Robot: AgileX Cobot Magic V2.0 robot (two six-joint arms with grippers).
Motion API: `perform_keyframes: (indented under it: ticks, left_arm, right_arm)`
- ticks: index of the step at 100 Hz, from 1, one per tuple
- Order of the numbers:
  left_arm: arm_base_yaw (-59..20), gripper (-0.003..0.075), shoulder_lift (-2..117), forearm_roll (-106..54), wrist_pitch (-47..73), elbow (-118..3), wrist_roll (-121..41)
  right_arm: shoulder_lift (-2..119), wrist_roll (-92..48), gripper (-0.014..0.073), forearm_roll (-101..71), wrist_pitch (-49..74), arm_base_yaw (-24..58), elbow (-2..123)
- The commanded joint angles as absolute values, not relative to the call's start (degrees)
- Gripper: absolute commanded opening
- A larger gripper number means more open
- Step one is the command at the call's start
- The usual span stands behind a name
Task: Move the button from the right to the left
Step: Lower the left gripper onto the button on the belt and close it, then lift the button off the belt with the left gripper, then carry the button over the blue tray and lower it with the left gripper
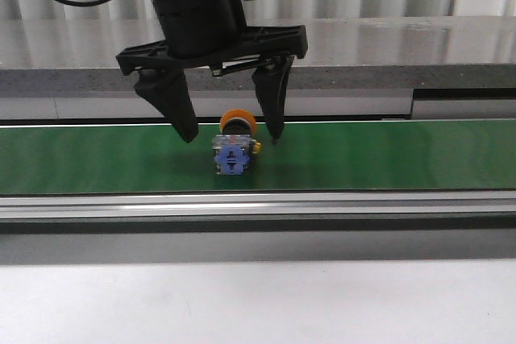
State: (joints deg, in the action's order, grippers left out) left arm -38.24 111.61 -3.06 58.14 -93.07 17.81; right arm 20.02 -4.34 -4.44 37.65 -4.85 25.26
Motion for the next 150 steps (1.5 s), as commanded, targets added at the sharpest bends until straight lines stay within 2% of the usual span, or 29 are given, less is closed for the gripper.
perform_keyframes:
  ticks: [1,9,16,23,38,47,71,93,128,150]
  left_arm:
    - [-38.59,0.0607,109.44,-2.73,57.03,-94.89,18.83]
    - [-38.59,0.0597,110.13,-2.60,57.25,-94.89,18.87]
    - [-38.59,0.0551,111.07,-2.31,58.15,-94.89,18.87]
    - [-38.59,0.0454,111.98,-1.91,59.50,-94.89,19.73]
    - [-38.59,0.0181,112.18,0.00,60.03,-95.05,20.24]
    - [-38.59,0.0102,111.63,0.37,59.68,-95.30,20.24]
    - [-38.00,0.0097,105.65,4.43,60.66,-95.39,20.37]
    - [-33.66,0.0097,99.69,8.46,64.13,-95.39,20.37]
    - [-21.54,0.0097,97.01,10.14,70.93,-95.28,11.16]
    - [-11.11,0.0097,97.01,5.95,71.48,-95.28,2.32]
  right_arm:
    - [20.43,-4.79,-0.0066,-4.64,33.38,-4.74,26.65]
    - [20.43,-4.79,-0.0066,-4.64,33.38,-4.74,26.65]
    - [20.43,-4.79,-0.0066,-4.64,33.38,-4.74,26.65]
    - [20.43,-4.79,-0.0066,-4.64,33.38,-4.74,26.65]
    - [20.43,-4.79,-0.0066,-4.64,33.38,-4.74,26.65]
    - [20.43,-4.79,-0.0066,-4.64,33.38,-4.74,26.65]
    - [20.43,-4.79,-0.0066,-4.64,33.38,-4.74,26.65]
    - [20.43,-4.79,-0.0066,-4.64,33.38,-4.74,26.65]
    - [20.43,-4.79,-0.0066,-4.64,33.38,-4.74,26.65]
    - [20.43,-4.79,-0.0066,-4.64,33.38,-4.74,26.65]
